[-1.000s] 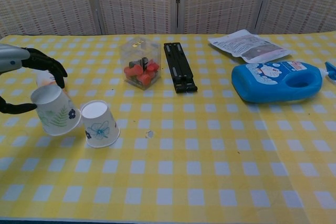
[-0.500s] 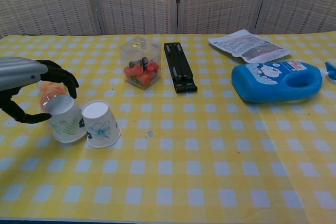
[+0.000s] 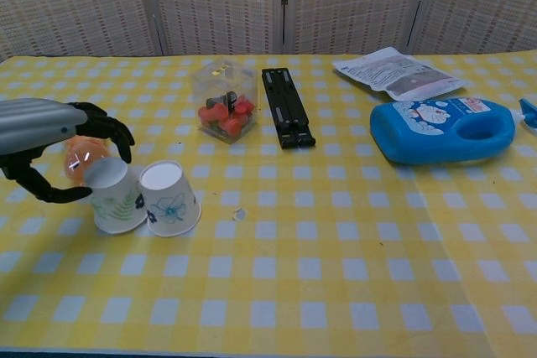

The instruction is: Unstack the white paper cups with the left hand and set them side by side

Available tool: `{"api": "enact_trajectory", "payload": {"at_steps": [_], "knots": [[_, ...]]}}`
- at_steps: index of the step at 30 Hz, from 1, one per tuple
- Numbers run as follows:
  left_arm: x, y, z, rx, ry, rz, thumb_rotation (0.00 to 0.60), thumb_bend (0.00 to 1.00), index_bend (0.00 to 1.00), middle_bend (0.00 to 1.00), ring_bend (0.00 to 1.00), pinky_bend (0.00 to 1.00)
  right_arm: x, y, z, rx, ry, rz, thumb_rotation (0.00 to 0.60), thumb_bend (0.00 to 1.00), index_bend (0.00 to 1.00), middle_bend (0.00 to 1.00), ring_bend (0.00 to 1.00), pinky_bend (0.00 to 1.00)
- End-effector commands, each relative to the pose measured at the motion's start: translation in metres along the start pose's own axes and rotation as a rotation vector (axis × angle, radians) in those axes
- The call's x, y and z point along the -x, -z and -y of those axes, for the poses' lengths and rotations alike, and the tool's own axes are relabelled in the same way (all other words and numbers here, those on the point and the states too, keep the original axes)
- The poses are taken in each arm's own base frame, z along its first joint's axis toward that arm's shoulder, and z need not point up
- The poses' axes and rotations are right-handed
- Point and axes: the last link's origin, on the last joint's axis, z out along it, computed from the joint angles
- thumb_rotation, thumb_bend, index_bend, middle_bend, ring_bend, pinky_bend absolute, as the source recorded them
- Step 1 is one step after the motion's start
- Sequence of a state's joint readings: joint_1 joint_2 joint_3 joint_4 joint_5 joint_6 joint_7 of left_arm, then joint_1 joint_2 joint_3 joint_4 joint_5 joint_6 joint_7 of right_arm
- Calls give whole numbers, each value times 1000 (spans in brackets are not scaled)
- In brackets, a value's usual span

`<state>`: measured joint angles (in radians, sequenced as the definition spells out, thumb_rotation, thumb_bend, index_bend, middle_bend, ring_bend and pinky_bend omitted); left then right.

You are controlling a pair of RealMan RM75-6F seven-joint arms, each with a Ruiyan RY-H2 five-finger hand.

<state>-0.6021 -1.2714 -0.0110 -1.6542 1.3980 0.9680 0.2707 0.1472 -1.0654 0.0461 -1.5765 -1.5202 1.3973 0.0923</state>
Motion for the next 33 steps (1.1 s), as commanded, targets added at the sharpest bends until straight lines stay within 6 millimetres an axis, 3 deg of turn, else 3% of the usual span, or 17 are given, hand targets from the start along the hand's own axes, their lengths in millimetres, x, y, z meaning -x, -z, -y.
{"api": "enact_trajectory", "payload": {"at_steps": [1,7,11,17,20,27,33], "knots": [[0,1,0,-2,2,-1,600,510,237,187,147,60,0,0,0,0,0,0,600,390,0,0,64,0],[-2,4,0,-5,-1,-3,600,505,129,167,129,49,0,-1,0,-2,0,-1,600,390,0,0,64,0],[-18,12,7,-45,38,-68,600,499,112,163,124,39,-1,0,-2,5,0,0,600,389,0,0,65,0],[-49,37,42,-188,121,-226,600,499,114,163,123,39,-4,-1,-5,19,-10,-3,600,390,0,0,74,0],[-54,50,59,-259,145,-271,600,501,119,162,123,39,-5,-2,-6,21,-20,0,600,390,0,0,76,0],[-43,93,94,-437,160,-313,600,503,128,155,117,36,-4,-6,-8,16,-58,23,600,390,0,0,77,0],[-24,127,103,-545,174,-336,600,502,129,146,112,34,-1,-9,-4,-10,-88,38,600,390,0,1,76,0]]}}
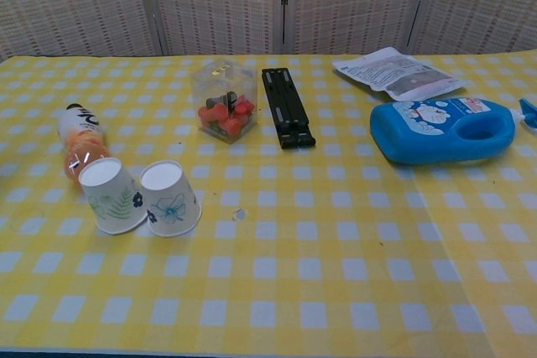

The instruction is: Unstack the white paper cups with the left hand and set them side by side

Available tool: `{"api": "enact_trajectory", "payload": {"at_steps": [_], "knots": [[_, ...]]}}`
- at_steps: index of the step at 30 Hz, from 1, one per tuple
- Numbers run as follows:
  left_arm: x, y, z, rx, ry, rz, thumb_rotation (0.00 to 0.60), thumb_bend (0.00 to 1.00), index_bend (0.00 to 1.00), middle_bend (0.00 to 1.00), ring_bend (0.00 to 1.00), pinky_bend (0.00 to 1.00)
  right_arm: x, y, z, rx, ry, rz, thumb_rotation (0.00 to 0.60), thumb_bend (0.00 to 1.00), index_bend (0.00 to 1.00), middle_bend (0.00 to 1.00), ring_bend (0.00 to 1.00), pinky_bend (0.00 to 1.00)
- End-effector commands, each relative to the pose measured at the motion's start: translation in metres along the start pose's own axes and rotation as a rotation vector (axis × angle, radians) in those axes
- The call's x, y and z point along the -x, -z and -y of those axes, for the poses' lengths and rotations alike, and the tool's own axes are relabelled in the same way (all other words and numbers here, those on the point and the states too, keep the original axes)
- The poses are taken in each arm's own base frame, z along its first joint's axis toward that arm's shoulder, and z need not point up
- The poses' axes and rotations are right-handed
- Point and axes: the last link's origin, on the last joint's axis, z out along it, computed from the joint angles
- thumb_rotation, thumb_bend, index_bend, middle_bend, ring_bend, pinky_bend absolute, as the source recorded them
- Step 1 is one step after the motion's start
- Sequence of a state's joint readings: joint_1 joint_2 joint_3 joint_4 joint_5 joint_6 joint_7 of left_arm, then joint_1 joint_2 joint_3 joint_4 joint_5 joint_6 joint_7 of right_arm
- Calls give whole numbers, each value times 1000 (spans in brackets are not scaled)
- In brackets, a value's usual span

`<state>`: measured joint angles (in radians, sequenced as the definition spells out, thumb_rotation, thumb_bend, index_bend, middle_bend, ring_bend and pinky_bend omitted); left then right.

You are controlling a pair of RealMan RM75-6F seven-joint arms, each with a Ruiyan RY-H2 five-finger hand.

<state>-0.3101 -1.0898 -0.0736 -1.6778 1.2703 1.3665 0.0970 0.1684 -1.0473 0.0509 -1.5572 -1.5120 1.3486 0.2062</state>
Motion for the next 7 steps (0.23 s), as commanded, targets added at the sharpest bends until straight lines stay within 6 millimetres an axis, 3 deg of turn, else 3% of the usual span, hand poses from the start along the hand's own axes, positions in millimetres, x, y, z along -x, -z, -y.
{"api": "enact_trajectory", "payload": {"at_steps": [1,7], "knots": [[4,17,14,-56,4,-24,600,502,129,146,111,33,2,-1,3,-17,-18,8,600,390,0,1,76,0],[10,45,24,-94,12,-72,600,503,135,146,111,29,4,3,6,-33,-41,0,600,390,0,7,78,0]]}}
